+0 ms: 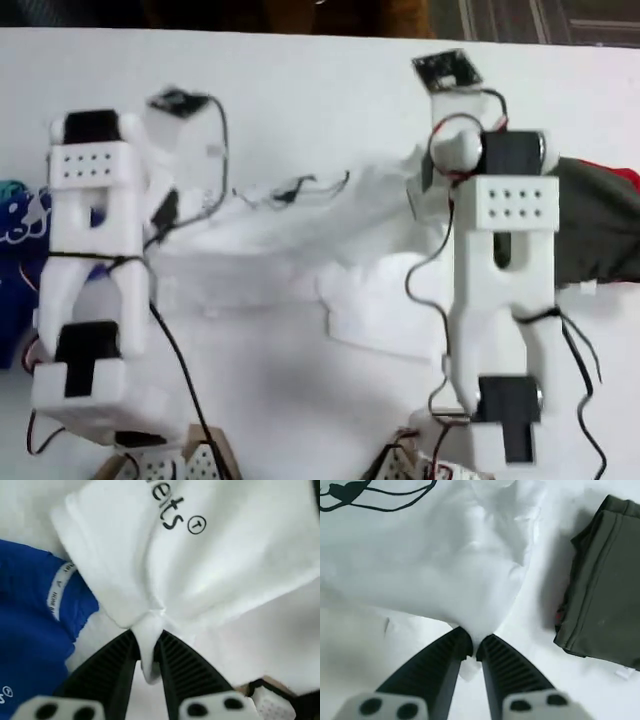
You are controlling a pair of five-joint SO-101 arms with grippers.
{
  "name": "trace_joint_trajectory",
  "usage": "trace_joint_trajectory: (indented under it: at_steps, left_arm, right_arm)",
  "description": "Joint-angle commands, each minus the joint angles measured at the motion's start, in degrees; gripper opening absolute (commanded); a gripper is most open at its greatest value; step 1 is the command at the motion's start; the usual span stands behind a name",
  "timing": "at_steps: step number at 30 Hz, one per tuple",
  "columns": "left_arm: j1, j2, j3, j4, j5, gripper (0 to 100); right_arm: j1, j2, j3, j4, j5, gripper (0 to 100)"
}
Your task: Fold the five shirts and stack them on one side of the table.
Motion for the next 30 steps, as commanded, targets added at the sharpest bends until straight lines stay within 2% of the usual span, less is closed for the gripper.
trace_joint_trajectory:
  at_steps: [1, 6, 15, 23, 30]
  left_arm:
    - [-0.9, -5.7, 6.9, 0.9, -3.4, 2]
    - [-1.2, -7.1, 10.9, 0.9, -5.1, 2]
    - [-1.1, -6.9, 11.1, 0.9, -5.3, 2]
    - [-0.9, -6.9, 11.1, 0.9, -5.4, 2]
    - [0.7, -6.9, 18.7, -1.0, -10.9, 2]
  right_arm:
    - [1.2, -6.1, 3.6, 0.3, 1.6, 1.8]
    - [2.2, -7.1, 6.7, 0.8, 5.4, 1.8]
    - [3.7, -7.1, 13.1, 1.0, 12.9, 1.8]
    - [3.8, -6.6, 20.4, 0.8, 16.8, 1.8]
    - [4.0, -6.6, 24.8, -1.5, 17.8, 1.8]
